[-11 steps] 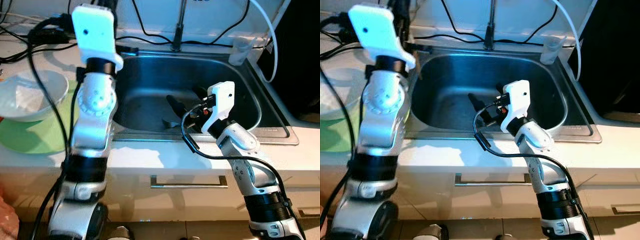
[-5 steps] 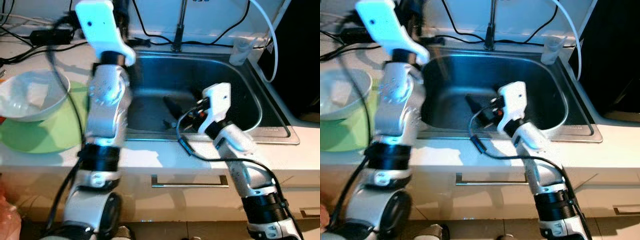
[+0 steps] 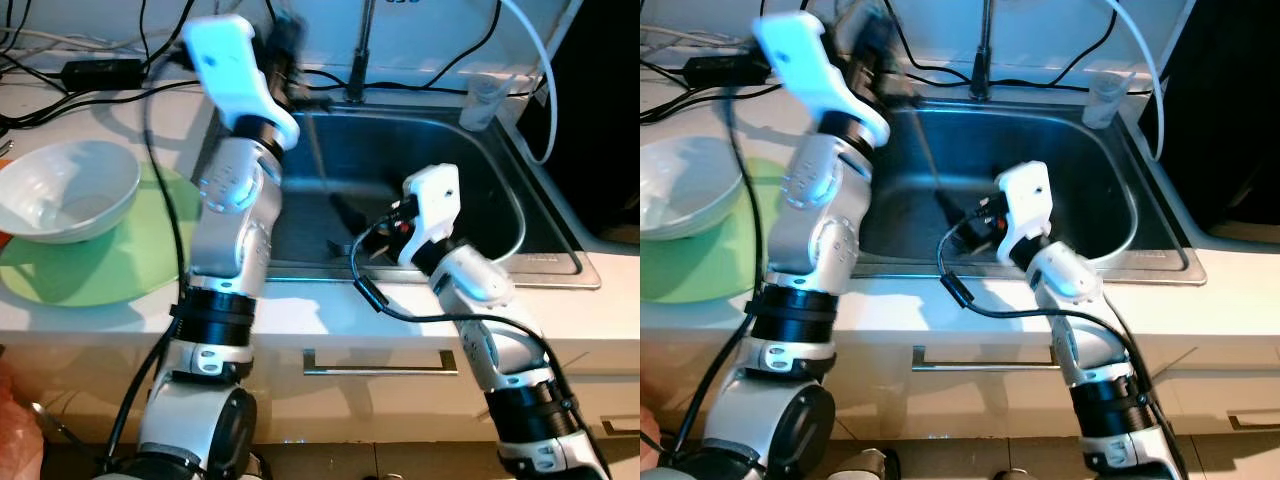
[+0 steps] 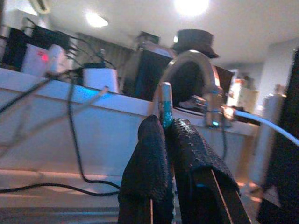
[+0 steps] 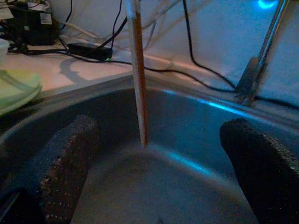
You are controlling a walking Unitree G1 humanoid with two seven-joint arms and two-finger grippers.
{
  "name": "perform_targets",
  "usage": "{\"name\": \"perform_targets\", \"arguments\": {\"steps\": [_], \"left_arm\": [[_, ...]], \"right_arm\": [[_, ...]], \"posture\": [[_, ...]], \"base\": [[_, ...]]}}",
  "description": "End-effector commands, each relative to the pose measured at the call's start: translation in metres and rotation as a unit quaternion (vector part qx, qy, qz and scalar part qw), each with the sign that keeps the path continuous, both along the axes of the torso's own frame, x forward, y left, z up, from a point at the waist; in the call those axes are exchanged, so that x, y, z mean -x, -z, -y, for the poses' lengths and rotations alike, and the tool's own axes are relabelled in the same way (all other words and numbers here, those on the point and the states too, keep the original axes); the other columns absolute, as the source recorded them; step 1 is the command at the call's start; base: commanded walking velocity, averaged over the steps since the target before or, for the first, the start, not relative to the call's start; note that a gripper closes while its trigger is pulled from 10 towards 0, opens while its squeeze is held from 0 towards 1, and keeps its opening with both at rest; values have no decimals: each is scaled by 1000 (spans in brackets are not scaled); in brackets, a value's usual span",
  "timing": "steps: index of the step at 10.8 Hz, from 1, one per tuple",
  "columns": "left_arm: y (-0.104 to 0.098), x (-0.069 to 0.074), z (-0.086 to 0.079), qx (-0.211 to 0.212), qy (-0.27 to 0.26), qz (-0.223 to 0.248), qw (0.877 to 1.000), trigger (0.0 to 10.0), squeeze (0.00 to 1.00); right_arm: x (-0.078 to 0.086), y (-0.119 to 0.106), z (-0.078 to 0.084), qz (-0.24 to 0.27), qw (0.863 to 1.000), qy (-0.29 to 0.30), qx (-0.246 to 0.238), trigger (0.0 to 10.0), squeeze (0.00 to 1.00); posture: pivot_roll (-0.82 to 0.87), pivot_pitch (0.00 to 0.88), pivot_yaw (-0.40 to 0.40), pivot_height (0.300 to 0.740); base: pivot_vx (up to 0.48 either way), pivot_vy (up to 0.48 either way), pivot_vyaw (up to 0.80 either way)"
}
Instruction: Kitchen organization
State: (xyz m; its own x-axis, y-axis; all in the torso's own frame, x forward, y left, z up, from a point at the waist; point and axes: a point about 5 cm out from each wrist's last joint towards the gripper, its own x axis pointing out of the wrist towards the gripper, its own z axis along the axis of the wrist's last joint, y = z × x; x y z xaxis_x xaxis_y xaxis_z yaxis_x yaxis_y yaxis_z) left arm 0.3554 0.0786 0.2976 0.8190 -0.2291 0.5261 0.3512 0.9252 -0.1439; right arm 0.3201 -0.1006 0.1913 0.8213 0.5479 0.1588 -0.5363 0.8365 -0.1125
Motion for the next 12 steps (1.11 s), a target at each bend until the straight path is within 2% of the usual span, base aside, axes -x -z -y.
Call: {"name": "perform_targets", "arguments": {"steps": [1,2,3,5,6,7,8,9,12], "left_arm": [[1,2,6,-4,24,-3,1000,3216,0],[4,3,10,-5,44,-8,999,4627,0],[4,2,11,-5,46,-9,999,4471,0],[-1,4,14,1,55,-6,998,4431,0],[-5,7,17,3,64,-2,998,4471,0],[-6,8,18,3,67,-1,998,4588,0],[-7,11,19,6,76,1,997,4627,0],[-9,15,23,8,89,2,996,4549,0],[-9,22,27,8,106,-3,994,4314,0]], "right_arm": [[-3,-2,1,9,1000,5,15,10000,1000],[-10,-2,1,14,999,4,40,10000,1000],[-17,-5,2,26,997,3,68,10000,1000],[-26,-8,2,30,996,-6,87,10000,1000],[-33,-8,3,22,996,-10,87,10000,961],[-36,-8,4,18,996,-10,87,10000,878],[-47,-11,2,4,998,-3,59,10000,565],[-53,-8,-3,-15,999,-4,37,10000,0],[-61,-6,-8,-34,999,-10,-3,10000,0]], "posture": [[-20,84,2,740],[-14,87,-1,740],[-19,89,0,740],[-18,89,-1,740],[-15,88,-2,740],[-13,87,-3,740],[-8,88,1,740],[-4,88,3,740],[3,88,8,740]], "base": [[0,0,0],[0,0,0],[0,0,0],[0,0,0],[0,0,0],[0,0,0],[0,0,0],[0,0,0],[0,0,0]]}}
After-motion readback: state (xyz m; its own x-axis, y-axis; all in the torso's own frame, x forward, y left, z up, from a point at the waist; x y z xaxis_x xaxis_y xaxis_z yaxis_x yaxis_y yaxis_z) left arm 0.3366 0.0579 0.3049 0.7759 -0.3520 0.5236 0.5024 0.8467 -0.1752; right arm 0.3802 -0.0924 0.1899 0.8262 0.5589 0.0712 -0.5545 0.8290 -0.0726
